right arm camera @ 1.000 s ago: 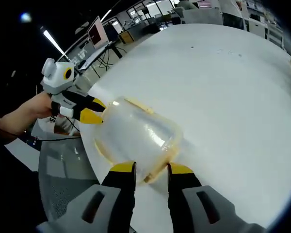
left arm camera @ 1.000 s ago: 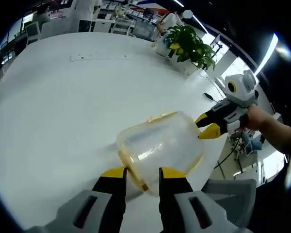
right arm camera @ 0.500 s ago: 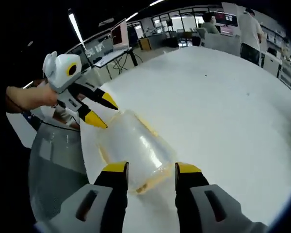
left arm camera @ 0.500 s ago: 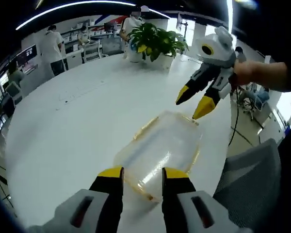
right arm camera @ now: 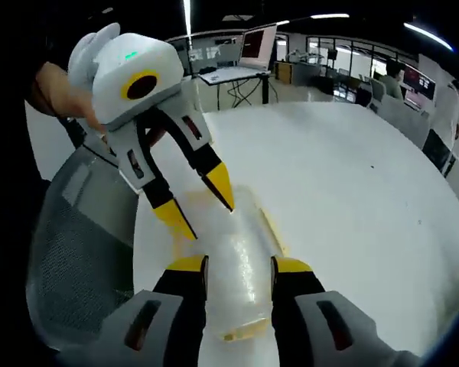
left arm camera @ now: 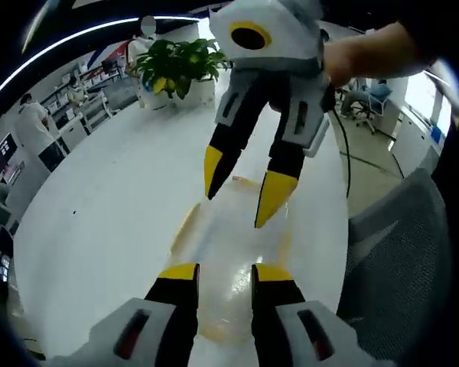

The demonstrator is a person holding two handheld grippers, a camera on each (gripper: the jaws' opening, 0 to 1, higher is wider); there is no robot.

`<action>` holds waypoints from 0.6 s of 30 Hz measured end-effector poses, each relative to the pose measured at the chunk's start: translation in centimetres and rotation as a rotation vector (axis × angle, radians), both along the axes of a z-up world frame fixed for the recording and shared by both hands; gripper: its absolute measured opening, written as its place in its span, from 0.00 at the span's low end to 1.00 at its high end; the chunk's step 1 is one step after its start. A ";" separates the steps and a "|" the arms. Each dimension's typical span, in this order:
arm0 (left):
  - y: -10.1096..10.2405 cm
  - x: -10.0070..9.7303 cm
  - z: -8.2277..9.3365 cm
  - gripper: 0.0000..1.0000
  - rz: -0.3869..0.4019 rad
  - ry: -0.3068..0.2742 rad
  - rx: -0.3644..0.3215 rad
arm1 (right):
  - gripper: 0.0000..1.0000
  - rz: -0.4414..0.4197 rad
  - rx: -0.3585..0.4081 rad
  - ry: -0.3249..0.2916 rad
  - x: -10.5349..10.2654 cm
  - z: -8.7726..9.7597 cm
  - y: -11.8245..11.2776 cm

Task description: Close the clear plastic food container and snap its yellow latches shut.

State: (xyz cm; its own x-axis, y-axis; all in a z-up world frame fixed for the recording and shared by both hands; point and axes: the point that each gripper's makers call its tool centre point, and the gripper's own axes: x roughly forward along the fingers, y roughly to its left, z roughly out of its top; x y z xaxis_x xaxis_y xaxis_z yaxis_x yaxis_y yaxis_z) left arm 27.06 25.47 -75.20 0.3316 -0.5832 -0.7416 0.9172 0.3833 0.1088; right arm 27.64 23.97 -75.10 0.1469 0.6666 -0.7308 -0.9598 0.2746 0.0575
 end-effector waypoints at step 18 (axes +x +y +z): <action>-2.0 -2.3 -0.7 0.29 -0.152 -0.094 0.095 | 0.34 0.074 -0.092 0.039 2.5 -1.2 1.0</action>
State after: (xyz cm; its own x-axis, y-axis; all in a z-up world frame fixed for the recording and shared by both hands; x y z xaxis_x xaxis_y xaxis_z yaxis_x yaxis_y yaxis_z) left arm 24.72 23.51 -75.93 0.3156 -0.5607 -0.7655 0.9478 0.2255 0.2256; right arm 30.11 24.92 -76.31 0.0699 0.6043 -0.7937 -0.9751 0.2091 0.0733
